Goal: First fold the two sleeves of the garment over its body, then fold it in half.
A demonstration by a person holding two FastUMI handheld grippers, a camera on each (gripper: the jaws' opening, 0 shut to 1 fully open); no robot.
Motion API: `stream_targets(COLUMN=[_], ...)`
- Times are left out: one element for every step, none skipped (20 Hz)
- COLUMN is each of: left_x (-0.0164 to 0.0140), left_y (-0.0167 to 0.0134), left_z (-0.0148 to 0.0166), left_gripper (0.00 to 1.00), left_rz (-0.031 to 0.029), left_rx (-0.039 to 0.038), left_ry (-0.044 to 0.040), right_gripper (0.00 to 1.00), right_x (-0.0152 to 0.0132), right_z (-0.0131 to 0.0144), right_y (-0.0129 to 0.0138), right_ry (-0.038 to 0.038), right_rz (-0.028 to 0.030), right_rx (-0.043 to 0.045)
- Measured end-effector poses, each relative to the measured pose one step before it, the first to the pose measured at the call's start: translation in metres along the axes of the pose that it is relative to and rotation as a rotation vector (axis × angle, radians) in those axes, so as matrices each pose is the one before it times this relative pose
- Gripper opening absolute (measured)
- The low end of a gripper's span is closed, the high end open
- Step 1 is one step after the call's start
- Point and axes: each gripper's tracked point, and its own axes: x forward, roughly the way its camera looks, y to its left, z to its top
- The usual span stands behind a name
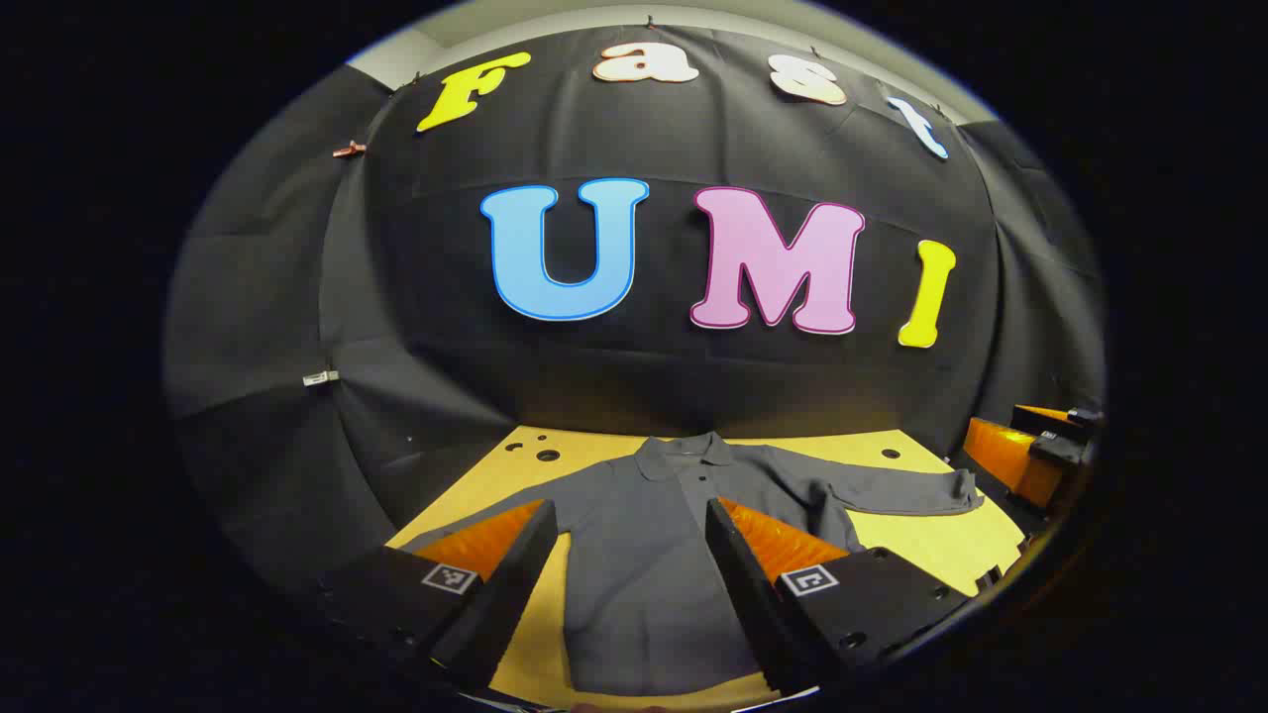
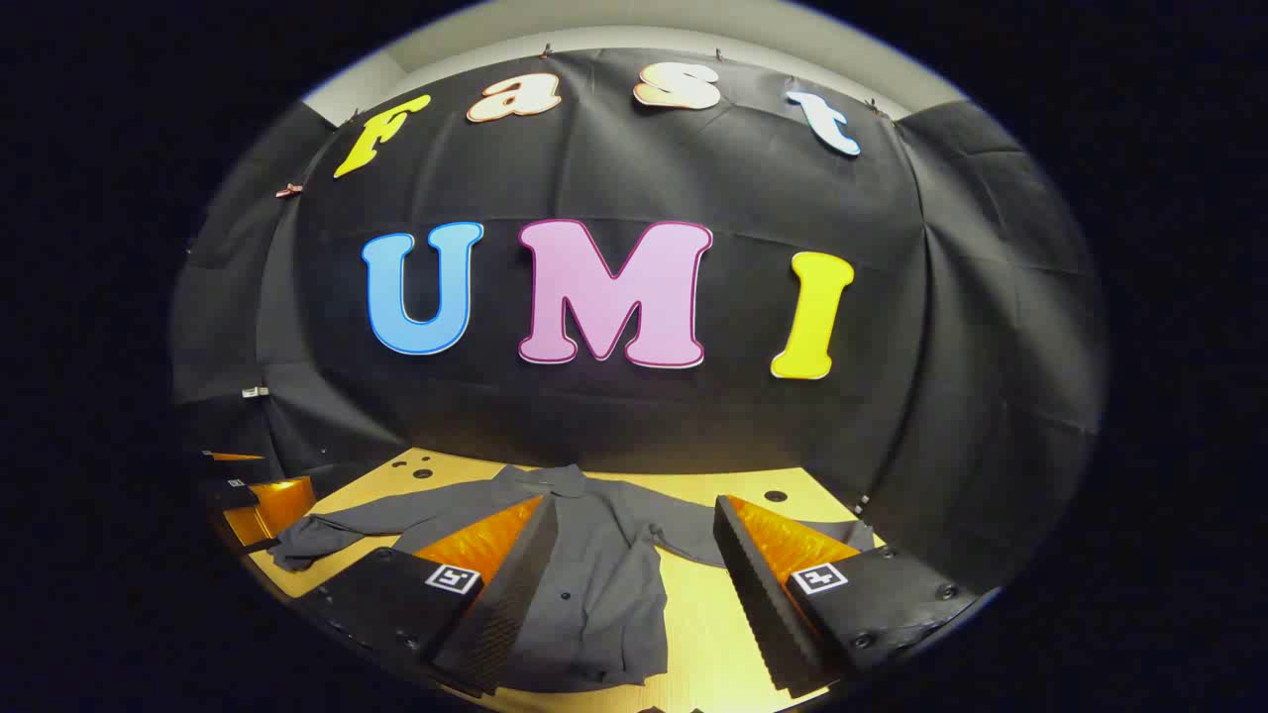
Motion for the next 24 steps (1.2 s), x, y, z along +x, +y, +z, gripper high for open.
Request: stream_targets(left_x=[0.00219, 0.00168, 0.00150, 0.00180, 0.00101, 0.00299, 0.00279, 0.00318, 0.00304, 0.00323, 0.00180, 0.00113, 0.00176, 0.00145, 0.00108, 0.00222, 0.00015, -0.00058, -0.00117, 0.00273, 0.00187, -0.00086, 0.00180, 0.00000], left_y=[-0.00009, -0.00033, -0.00007, 0.00023, 0.00077, 0.00097, 0.00193, -0.00182, -0.00192, 0.00171, -0.00155, -0.00074, -0.00061, -0.00168, -0.00073, -0.00232, -0.00028, -0.00033, -0.00290, -0.00230, -0.00281, -0.00421, -0.00031, -0.00066], left_z=[0.00166, 0.00057, 0.00111, 0.00130, 0.00066, 0.00038, -0.00152, 0.00259, -0.00054, 0.00236, -0.00026, 0.00095, -0.00221, -0.00263, -0.00114, -0.00501, -0.00582, -0.00491, -0.00314, -0.00710, -0.00560, -0.00699, -0.00293, -0.00130], left_gripper=[0.95, 0.95, 0.95, 0.95, 0.95, 0.95, 0.95, 0.95, 0.95, 0.95, 0.95, 0.95, 0.95, 0.95, 0.95, 0.95, 0.95, 0.95, 0.95, 0.95, 0.95, 0.95, 0.96, 0.96], left_rz=[0.00077, -0.00012, 0.00360, 0.00732, 0.00667, 0.01435, 0.01981, 0.01236, 0.00982, 0.01476, 0.00515, 0.00466, 0.00644, 0.00688, 0.00311, 0.00598, 0.00834, 0.00670, -0.00083, 0.00388, -0.00127, -0.00914, 0.00716, 0.00455], left_rx=[0.00410, 0.00240, 0.00356, 0.00434, 0.00104, -0.00214, -0.01407, -0.01224, 0.00198, 0.00331, -0.00315, -0.00263, -0.00101, -0.00217, -0.00428, -0.00587, 0.00963, 0.01165, 0.00828, 0.00607, 0.00228, -0.00840, -0.00050, 0.00312], left_ry=[-0.00526, -0.00217, 0.00042, -0.00088, -0.00256, 0.00610, 0.01283, 0.00938, -0.00279, -0.00444, -0.00429, -0.00037, 0.00280, 0.00182, -0.00172, 0.00328, 0.01210, 0.01522, 0.01513, 0.02035, 0.02859, 0.03098, 0.00517, 0.00735], right_gripper=[0.98, 0.98, 0.98, 0.98, 0.98, 0.98, 0.98, 0.98, 0.98, 0.98, 0.98, 0.98, 0.98, 0.98, 0.98, 0.98, 0.98, 0.98, 0.98, 0.98, 0.98, 0.98, 0.98, 0.98], right_x=[0.00315, 0.00366, 0.00572, 0.00596, 0.00439, 0.00435, 0.00392, 0.00496, 0.00532, 0.00810, 0.00470, 0.00469, 0.00529, 0.00455, 0.00305, 0.00434, 0.00304, 0.00670, 0.00738, 0.00611, 0.00641, 0.00596, 0.00616, 0.00493], right_z=[0.00166, 0.00184, 0.00080, -0.00190, -0.00242, -0.00262, -0.00094, 0.00143, 0.00076, -0.00036, 0.00143, 0.00120, -0.00036, -0.00431, -0.00261, -0.00188, -0.00407, -0.00784, -0.00755, -0.00574, -0.00950, -0.00397, -0.00565, -0.00413], right_y=[-0.00167, -0.00303, -0.00258, 0.00093, 0.00018, -0.00096, 0.00038, -0.00111, -0.00121, -0.00340, -0.00183, -0.00331, -0.00430, -0.00475, -0.00380, -0.01290, -0.00872, -0.01514, -0.01830, -0.01575, -0.01853, -0.01635, -0.01536, -0.01112], right_ry=[-0.00029, -0.00683, -0.00374, 0.00821, 0.01107, 0.00942, 0.00467, -0.00351, -0.00456, -0.00106, -0.00095, -0.00367, 0.00144, 0.01406, 0.00987, 0.01139, 0.01110, 0.03063, 0.02164, 0.01881, 0.03490, 0.01850, 0.01498, 0.01263], right_rz=[-0.00113, -0.00567, -0.00175, 0.01342, 0.01016, 0.00533, 0.00927, 0.00868, 0.00503, 0.00772, 0.00233, -0.00153, -0.00350, 0.00196, 0.00014, -0.02668, -0.01671, -0.02865, -0.03090, -0.02687, -0.02565, -0.02704, -0.02482, -0.01898], right_rx=[0.01207, -0.00037, -0.00657, -0.00081, -0.00585, -0.01566, -0.01247, -0.01307, -0.00814, -0.00689, 0.00399, 0.00777, 0.00750, 0.01673, 0.01632, 0.01635, 0.00985, 0.01385, 0.00313, -0.00230, 0.01563, 0.02078, 0.00609, 0.00574])
